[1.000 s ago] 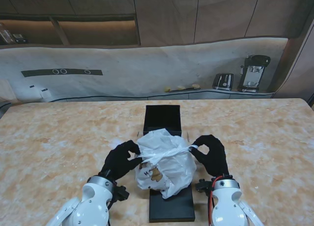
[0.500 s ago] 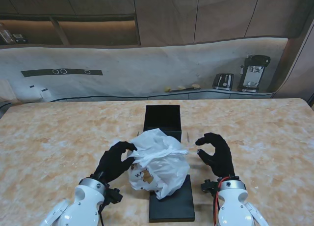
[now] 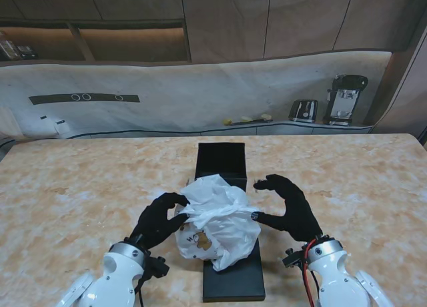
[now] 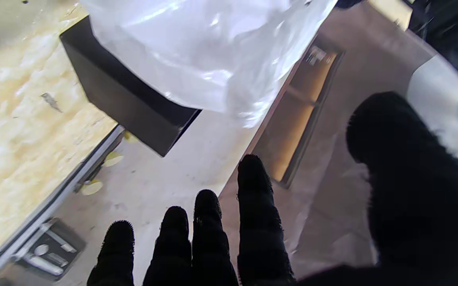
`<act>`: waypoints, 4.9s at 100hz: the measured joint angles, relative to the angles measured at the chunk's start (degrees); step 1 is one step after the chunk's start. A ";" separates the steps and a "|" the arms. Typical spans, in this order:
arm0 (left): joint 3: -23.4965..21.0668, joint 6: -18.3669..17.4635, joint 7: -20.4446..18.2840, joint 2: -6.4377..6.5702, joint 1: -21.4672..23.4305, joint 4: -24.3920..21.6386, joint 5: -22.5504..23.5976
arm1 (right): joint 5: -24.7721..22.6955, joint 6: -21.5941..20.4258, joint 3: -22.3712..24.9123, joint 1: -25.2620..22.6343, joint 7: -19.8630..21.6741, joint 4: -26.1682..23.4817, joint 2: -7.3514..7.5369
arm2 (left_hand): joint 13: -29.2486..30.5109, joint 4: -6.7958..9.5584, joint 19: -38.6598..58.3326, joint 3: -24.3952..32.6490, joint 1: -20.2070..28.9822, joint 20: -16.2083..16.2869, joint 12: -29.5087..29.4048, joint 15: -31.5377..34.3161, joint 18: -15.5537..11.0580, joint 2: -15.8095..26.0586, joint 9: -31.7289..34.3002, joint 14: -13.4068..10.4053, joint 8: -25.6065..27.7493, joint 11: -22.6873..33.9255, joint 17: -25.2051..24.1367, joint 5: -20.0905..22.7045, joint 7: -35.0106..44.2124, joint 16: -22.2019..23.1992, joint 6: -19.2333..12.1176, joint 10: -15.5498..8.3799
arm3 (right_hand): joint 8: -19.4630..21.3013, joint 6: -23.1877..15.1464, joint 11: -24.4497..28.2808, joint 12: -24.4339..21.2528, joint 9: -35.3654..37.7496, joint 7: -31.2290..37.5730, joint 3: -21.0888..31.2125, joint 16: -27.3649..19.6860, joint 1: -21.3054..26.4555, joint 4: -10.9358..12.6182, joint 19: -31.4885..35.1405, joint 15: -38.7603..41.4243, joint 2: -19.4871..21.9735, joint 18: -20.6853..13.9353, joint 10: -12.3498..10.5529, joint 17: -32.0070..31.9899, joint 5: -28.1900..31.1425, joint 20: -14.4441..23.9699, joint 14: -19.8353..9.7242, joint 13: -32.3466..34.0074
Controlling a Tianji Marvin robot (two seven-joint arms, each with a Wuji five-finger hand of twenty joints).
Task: Pack mini donuts into a plastic bag, tie the opening and put the bag into the gift box
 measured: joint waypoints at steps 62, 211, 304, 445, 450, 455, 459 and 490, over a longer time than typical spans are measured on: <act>2.44 2.18 0.19 -0.17 0.56 -2.29 -1.53 | -8.58 -7.01 -4.80 8.24 13.83 -0.19 4.47 | 0.11 0.00 3.10 0.63 0.63 0.01 0.00 0.84 0.00 -1.57 0.01 0.54 0.57 0.14 0.08 0.00 0.18 0.00 -0.24 0.00 | -4.32 -2.20 -14.73 -5.80 -1.71 -8.61 -0.20 -2.88 -1.81 -0.01 -11.63 -10.24 0.49 1.07 0.07 3.04 -8.38 -13.34 0.62 -0.66; 2.07 5.82 -3.26 0.27 3.92 -3.28 -3.92 | -17.26 -4.86 -18.79 16.11 16.91 11.53 6.30 | 2.26 -1.44 11.15 -3.68 2.70 0.00 4.36 7.50 0.05 -6.58 4.05 3.41 6.43 3.75 2.59 1.51 7.48 4.51 0.14 1.41 | -0.64 -3.03 -15.49 -5.38 -2.25 -8.58 -1.45 -2.93 -2.38 -0.01 -5.87 -7.33 1.30 3.74 0.32 1.55 -10.24 -7.14 1.51 -0.68; 2.09 7.22 -4.50 0.46 2.92 -2.93 -4.80 | -17.22 -0.21 -23.71 19.77 5.32 17.32 4.14 | 2.78 -1.46 11.42 -3.69 2.71 0.00 4.36 7.50 0.24 -6.58 4.07 3.42 6.32 3.75 2.60 1.53 7.49 4.51 0.13 1.41 | 13.16 -8.81 19.66 15.00 0.69 20.99 22.33 14.81 16.12 -1.55 50.33 32.76 -4.60 4.77 0.50 30.13 4.73 -1.56 2.54 14.97; -3.88 -6.72 -5.65 1.15 6.04 -5.09 -3.32 | -14.44 -3.18 -14.75 14.54 -9.73 7.33 -0.22 | 2.69 -1.10 0.42 -40.53 -1.17 -2.64 0.50 -2.23 1.50 4.26 3.39 2.00 -6.38 -3.17 0.80 1.42 -8.97 -0.67 -1.06 0.48 | 7.08 -3.01 26.64 20.53 26.41 30.28 31.85 18.68 26.14 -13.17 69.10 50.31 -10.09 0.46 2.37 53.48 28.42 -0.38 10.25 35.59; -3.97 -7.07 -5.50 1.16 6.04 -4.97 -3.26 | -14.58 -3.18 -14.58 14.57 -9.74 7.29 -0.19 | 2.63 -1.10 -1.54 -40.58 -1.78 -3.41 -0.49 -3.63 1.50 4.87 2.71 1.92 -7.31 -4.61 0.77 1.41 -10.45 -1.83 -1.11 0.01 | 7.41 -3.01 26.64 20.53 26.41 30.28 31.94 18.68 26.14 -13.17 69.12 50.31 -10.09 0.46 2.37 53.49 28.42 -0.37 10.25 35.60; -4.19 -7.74 -5.44 1.15 6.08 -4.81 -3.27 | -14.80 -3.18 -14.42 14.63 -9.77 7.27 -0.18 | 1.78 -1.10 -3.54 -40.59 -1.78 -4.36 -1.72 -5.33 1.51 4.90 2.02 1.67 -7.96 -6.02 0.76 1.41 -11.66 -3.12 -1.44 -0.08 | 7.52 -3.01 26.64 20.53 26.41 30.28 31.95 18.69 26.14 -13.17 69.13 50.32 -10.09 0.46 2.37 53.50 28.43 -0.32 10.25 35.61; -4.53 -8.62 -5.46 1.15 6.14 -4.63 -3.34 | -14.91 -3.17 -14.29 14.66 -9.86 7.20 -0.17 | 2.02 -1.10 -5.40 -40.59 -1.78 -5.38 -2.84 -6.62 1.51 4.90 1.36 1.37 -8.16 -7.53 0.76 1.40 -12.36 -4.26 -1.60 -0.21 | 7.54 -3.02 26.64 20.53 26.41 30.28 31.96 18.69 26.14 -13.17 69.13 50.32 -10.09 0.46 2.37 53.53 28.43 -0.28 10.25 35.62; -8.34 -12.81 -8.37 1.79 6.40 -2.94 -1.90 | -16.20 -4.00 -12.75 16.14 -10.64 5.69 -0.17 | 0.49 -1.10 -10.06 -40.59 -1.76 -7.90 -6.82 -10.23 1.51 6.37 0.01 0.74 -9.38 -10.35 0.68 1.30 -14.52 -7.20 -2.73 -0.69 | 7.63 -3.02 26.64 20.53 26.46 30.28 31.98 19.22 26.15 -13.17 69.16 50.34 -10.08 0.46 2.37 53.65 28.47 0.25 10.25 35.70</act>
